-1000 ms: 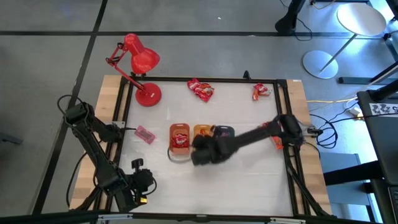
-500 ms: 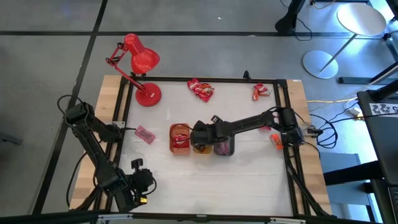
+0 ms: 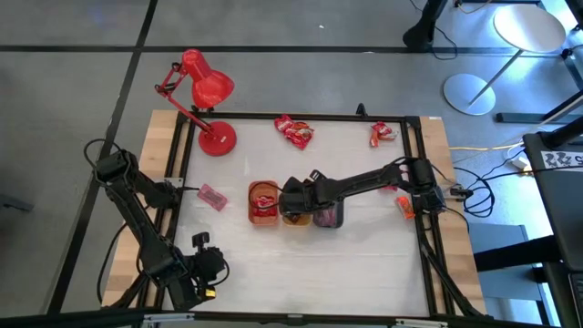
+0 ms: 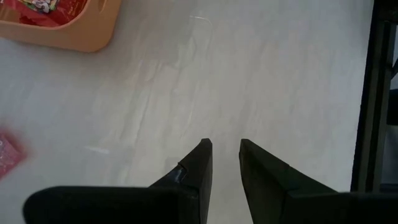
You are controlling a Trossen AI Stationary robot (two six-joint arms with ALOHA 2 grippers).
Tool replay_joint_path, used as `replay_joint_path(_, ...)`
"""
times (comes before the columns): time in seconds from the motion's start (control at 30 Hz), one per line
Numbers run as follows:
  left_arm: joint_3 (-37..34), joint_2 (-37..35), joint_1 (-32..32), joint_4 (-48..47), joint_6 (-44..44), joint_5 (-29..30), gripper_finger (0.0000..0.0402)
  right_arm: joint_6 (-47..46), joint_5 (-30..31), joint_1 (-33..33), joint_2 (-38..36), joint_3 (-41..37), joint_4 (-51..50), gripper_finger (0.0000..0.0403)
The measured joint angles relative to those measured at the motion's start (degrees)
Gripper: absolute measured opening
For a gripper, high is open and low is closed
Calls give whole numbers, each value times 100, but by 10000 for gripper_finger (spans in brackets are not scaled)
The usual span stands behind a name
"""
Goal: Sort candy
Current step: Put the orange candy into the yellow bin, then put the pink candy into the blue bin
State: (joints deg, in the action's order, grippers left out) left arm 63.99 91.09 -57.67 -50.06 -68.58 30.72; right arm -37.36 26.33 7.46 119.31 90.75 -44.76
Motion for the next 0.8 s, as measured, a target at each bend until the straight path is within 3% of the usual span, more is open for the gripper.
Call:
replay_joint_path(0.2,0,0,0,8,-51,2,72,-103,38,104,0,435,-405,178)
replay_joint_path(0.4,0,0,0,15,-151,2,72,-247,521,513,0,1300,-1174,178)
replay_joint_path(0.6,0,0,0,16,-197,28,72,-269,746,1296,0,2034,-1261,179)
replay_joint_path(0.8,0,0,29,20,-583,306,72,-470,765,2158,0,2138,-1254,152)
